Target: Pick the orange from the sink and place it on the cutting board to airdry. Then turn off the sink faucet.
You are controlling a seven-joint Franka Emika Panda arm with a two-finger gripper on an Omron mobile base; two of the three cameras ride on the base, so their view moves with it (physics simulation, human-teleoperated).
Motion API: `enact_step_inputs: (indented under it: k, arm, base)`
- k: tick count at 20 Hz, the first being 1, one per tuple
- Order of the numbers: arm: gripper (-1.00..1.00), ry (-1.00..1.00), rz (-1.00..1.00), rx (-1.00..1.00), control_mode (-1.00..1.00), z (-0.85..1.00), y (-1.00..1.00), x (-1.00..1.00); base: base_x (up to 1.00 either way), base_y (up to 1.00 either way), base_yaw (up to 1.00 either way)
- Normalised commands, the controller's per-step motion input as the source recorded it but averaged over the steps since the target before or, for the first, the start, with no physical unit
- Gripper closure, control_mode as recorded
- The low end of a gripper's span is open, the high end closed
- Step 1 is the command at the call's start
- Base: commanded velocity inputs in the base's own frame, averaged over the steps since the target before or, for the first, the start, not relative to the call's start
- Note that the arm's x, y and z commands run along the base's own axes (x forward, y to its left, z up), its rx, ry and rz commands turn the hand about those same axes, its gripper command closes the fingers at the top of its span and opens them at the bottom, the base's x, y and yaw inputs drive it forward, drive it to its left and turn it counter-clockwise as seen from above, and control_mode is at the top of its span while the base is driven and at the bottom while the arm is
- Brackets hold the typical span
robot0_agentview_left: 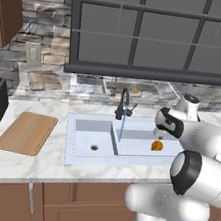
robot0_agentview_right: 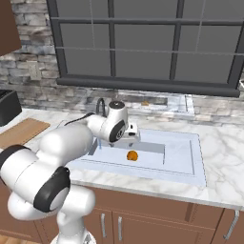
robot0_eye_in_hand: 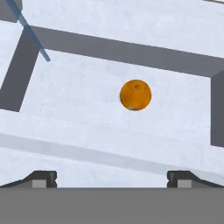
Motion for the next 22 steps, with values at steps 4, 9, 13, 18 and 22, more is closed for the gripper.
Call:
enact_step_inputs:
  k: [4,9,13,18,22]
  arm:
    - [-1.0,0.0,-0.05,0.0,-1.0,-0.19,0.0,0.05]
    - [-1.0,0.0,-0.04,0.01,-1.0,-0.19,0.0,0.08]
    - [-1.0,0.02,-0.02,0.01,-1.0,-0.2,0.0,0.15]
    - [-1.0,0.03,-0.03,0.02,-1.0,-0.15,-0.01,0.18]
    - [-1.0,0.02,-0.03,0.02,-1.0,-0.08,-0.03,0.17]
  base:
    - [0.0,0.0,0.0]
    - [0.0,0.0,0.0]
    - [0.0,0.0,0.0]
    - [0.0,0.0,0.0]
    - [0.0,0.0,0.0]
